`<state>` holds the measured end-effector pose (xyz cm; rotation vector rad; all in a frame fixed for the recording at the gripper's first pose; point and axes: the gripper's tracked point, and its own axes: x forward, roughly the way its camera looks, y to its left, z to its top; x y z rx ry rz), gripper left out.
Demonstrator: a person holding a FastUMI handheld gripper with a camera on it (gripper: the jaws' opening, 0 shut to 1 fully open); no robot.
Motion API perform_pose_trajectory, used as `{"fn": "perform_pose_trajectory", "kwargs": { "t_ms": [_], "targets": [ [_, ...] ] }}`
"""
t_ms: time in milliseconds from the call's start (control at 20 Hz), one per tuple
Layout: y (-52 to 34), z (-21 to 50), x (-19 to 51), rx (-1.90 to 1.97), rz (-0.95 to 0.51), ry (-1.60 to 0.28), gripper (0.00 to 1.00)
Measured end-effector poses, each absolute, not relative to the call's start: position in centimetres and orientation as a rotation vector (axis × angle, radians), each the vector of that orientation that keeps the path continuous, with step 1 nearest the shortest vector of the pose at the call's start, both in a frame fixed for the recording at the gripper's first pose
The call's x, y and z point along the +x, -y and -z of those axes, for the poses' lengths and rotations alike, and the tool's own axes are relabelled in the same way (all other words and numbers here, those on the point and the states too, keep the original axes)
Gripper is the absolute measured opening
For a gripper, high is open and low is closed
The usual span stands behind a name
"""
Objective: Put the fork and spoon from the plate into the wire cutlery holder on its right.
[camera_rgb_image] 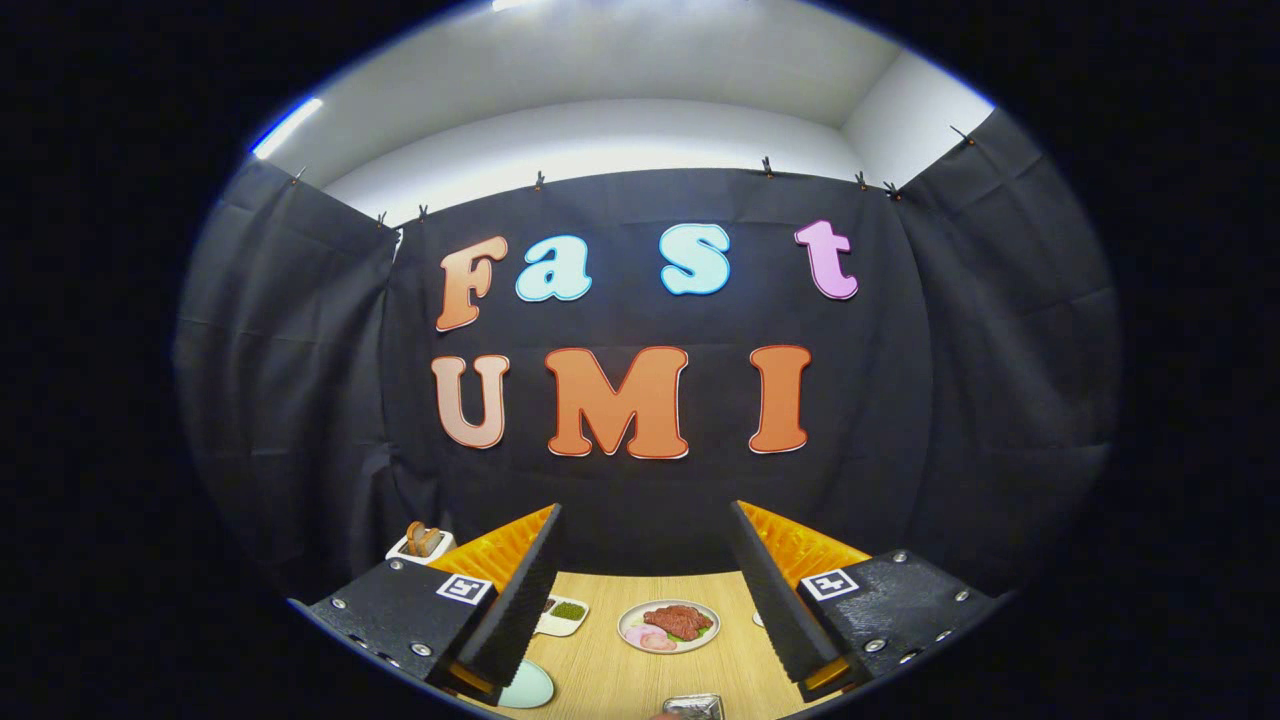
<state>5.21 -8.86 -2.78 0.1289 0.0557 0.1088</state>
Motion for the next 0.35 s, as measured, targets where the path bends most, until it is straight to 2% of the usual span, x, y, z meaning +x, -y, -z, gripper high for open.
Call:
{"fn": "perform_pose_trajectory", "kwargs": {
  "t_ms": [350],
  "targets": [
    [8.24,3.65,5.45,0.132,-0.115,-0.088,0.96]
  ]
}}
